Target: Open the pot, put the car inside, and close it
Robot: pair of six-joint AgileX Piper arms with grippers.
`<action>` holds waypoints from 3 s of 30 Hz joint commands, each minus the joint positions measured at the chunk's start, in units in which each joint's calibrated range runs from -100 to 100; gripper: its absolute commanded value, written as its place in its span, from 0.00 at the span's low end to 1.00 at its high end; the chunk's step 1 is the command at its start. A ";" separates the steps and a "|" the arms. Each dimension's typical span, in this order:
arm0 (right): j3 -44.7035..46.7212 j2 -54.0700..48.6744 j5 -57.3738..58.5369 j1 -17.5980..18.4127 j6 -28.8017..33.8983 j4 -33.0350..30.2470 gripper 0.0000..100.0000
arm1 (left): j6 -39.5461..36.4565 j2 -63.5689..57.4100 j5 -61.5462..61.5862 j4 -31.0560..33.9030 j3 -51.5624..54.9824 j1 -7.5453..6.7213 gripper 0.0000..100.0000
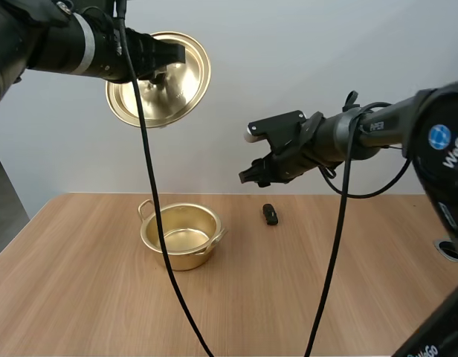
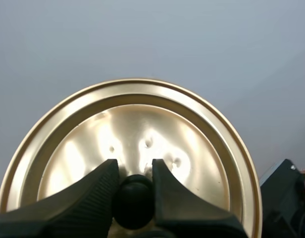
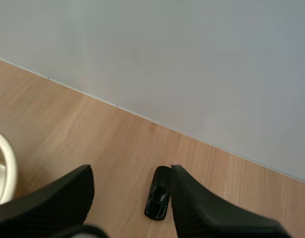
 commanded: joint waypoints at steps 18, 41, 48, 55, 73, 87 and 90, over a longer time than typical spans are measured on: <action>-2.85 19.13 -15.60 -0.18 0.26 -0.84 0.80 | 0.89 0.03 1.81 -0.04 -0.02 0.02 0.00; -6.08 4.54 3.26 0.31 -4.55 4.39 0.00 | 1.19 0.03 1.47 -0.70 -0.02 0.02 0.00; -5.77 -1.05 30.70 5.95 -22.91 28.73 0.00 | 2.20 0.03 1.46 -1.45 -0.02 0.02 0.00; 0.44 2.94 27.75 8.19 -28.58 29.00 0.00 | 2.27 0.03 0.74 -1.72 -0.02 0.02 0.00; 2.54 5.49 13.56 8.00 -33.84 35.29 0.00 | 3.37 0.27 4.33 -1.39 -0.02 0.02 0.00; 9.37 -1.75 -0.65 -7.37 -26.13 26.37 0.00 | 2.66 21.03 8.15 15.58 13.85 -4.80 0.00; 9.37 -3.83 1.98 -8.63 -26.13 26.61 0.00 | 2.66 26.18 2.38 18.04 15.79 -5.56 0.00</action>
